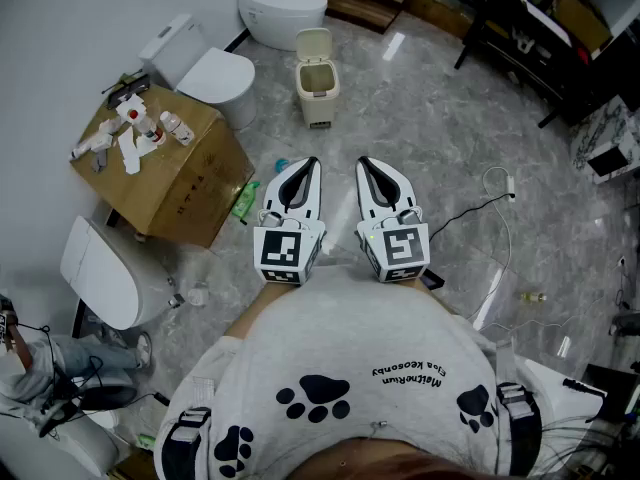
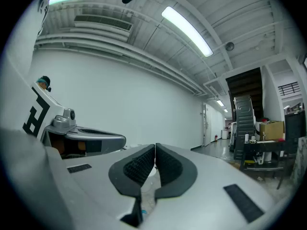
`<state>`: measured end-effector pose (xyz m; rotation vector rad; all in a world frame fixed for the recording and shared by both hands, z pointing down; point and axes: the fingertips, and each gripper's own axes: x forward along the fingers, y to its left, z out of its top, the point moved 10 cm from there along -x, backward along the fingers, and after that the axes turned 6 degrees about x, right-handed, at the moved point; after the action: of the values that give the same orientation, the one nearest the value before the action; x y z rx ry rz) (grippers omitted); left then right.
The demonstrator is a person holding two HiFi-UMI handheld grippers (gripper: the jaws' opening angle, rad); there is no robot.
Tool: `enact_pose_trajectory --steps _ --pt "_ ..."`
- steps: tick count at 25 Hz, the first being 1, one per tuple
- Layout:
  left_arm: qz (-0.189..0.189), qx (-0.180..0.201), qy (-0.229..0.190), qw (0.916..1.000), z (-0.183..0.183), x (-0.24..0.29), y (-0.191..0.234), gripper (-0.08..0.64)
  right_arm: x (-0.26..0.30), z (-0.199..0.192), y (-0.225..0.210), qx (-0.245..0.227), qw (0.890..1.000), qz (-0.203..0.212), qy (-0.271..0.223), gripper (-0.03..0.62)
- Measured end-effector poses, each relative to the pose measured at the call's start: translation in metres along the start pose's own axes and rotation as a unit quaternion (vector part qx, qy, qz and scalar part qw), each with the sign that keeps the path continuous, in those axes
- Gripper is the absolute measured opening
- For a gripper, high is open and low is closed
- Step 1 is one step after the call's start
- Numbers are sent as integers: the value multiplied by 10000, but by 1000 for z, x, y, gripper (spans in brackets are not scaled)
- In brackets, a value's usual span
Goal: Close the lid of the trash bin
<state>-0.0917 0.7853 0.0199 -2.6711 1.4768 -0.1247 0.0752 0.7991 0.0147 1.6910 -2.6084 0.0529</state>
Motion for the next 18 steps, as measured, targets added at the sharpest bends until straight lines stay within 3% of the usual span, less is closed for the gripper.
enact_pose_trajectory --steps 11,18 --pt "-221 -30 -14 9998 -7 -1 8 18 -1 -9 6 188 9996 -182 80 32" --pt "-166 -114 45 9998 -14 27 16 18 22 -11 -22 421 9989 -196 -41 32"
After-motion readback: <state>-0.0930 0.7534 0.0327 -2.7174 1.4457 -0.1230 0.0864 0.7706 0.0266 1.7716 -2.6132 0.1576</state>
